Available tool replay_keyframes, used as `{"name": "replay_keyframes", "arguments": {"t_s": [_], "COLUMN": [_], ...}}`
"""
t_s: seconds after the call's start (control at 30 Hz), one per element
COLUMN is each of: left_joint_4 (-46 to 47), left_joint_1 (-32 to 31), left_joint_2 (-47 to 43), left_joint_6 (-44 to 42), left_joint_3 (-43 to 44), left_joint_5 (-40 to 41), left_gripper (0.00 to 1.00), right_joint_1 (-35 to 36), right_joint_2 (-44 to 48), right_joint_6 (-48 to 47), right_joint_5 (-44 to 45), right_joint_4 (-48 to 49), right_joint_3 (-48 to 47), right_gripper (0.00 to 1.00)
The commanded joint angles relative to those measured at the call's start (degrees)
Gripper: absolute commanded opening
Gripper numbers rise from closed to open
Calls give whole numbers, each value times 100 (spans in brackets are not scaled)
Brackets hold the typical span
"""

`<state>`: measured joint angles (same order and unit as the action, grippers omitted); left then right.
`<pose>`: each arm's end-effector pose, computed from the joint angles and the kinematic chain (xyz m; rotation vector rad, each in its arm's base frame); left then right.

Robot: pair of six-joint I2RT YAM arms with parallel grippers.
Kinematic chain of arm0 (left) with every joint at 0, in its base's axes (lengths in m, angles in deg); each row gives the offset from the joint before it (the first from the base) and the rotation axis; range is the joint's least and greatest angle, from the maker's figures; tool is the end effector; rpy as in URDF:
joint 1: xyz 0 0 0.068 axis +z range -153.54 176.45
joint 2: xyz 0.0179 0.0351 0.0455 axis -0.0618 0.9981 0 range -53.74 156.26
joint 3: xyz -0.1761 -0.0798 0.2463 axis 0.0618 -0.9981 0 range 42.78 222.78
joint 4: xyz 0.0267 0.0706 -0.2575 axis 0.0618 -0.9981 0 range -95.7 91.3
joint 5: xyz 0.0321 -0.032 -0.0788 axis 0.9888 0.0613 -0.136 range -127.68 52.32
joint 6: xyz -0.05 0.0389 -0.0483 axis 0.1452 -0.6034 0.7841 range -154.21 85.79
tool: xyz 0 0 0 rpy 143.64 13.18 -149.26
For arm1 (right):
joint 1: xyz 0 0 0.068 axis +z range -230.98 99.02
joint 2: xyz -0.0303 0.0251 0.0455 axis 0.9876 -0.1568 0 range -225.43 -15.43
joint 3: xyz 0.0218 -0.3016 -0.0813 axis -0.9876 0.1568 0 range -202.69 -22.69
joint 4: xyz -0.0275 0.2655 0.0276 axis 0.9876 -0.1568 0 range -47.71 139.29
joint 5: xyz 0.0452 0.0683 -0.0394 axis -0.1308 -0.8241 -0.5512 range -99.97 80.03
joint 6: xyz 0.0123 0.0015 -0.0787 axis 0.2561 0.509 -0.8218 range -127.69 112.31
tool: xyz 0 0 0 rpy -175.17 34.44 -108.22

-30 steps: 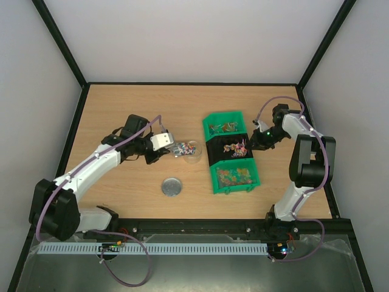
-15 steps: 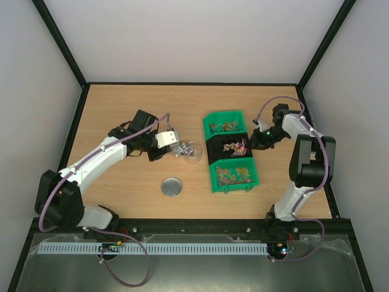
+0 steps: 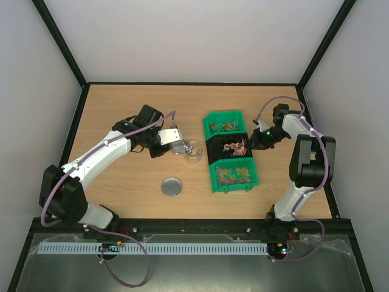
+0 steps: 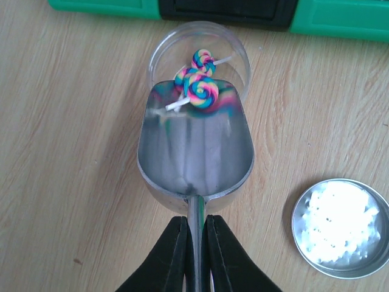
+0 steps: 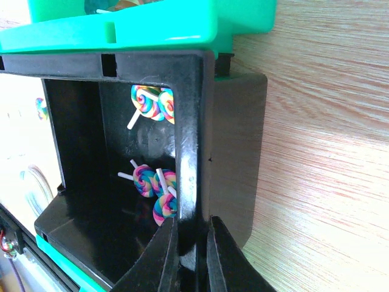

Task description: Pack the candies

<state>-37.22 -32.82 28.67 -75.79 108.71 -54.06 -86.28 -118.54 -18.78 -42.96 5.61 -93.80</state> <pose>0.2687 -0.1728 0.2878 1.5371 1.9656 -0.2725 0.3694 0.0031 0.2007 -0.2384 2.7119 0.7486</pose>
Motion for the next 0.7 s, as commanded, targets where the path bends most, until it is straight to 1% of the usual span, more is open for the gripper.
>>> {"name": "replay_keyframes", "arguments": {"t_s": [0.0, 0.23, 0.37, 0.47, 0.67], "left_joint_4": [-452, -682, -757, -809, -1225], "left_joint_1": [-60, -100, -104, -157, -596], "left_joint_2": [89, 92, 19, 198, 1281], "left_joint_6": [-143, -149, -94, 80, 756], "left_joint_3": [259, 482, 687, 1116, 2404], "left_joint_5": [197, 357, 233, 4, -178], "left_gripper": [2, 2, 2, 2, 2], "right_joint_1": [-24, -28, -24, -24, -17], "right_joint_2": [11, 34, 44, 62, 166], "right_joint_6": [-8, -8, 17, 49, 195], "right_joint_5": [-384, -416, -447, -473, -495], "right_joint_4": [35, 58, 70, 91, 188], "right_joint_3": [44, 97, 89, 88, 212], "right_gripper": [1, 1, 1, 1, 1]}}
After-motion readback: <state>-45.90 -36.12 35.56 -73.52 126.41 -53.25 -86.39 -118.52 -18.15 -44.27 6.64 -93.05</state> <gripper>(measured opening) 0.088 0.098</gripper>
